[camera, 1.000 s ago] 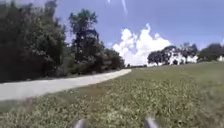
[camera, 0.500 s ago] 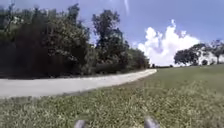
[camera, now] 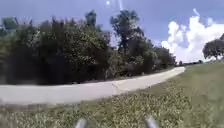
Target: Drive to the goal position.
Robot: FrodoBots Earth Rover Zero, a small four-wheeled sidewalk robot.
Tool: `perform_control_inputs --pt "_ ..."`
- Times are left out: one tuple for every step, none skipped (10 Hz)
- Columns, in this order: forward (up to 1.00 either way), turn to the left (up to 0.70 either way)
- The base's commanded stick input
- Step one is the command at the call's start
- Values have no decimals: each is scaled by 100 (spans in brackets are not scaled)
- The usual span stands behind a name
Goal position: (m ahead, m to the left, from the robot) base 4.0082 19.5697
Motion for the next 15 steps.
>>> perform_control_inputs --pt "70 35" --pt "70 35" --pt "70 35" --pt "70 28" --pt "70 10" --pt "70 0" --pt "70 0" --pt "70 0" --pt "70 0" --pt "70 0" --pt "70 0" --pt "70 0" --pt "70 0" --pt "70 0" --pt "70 0"
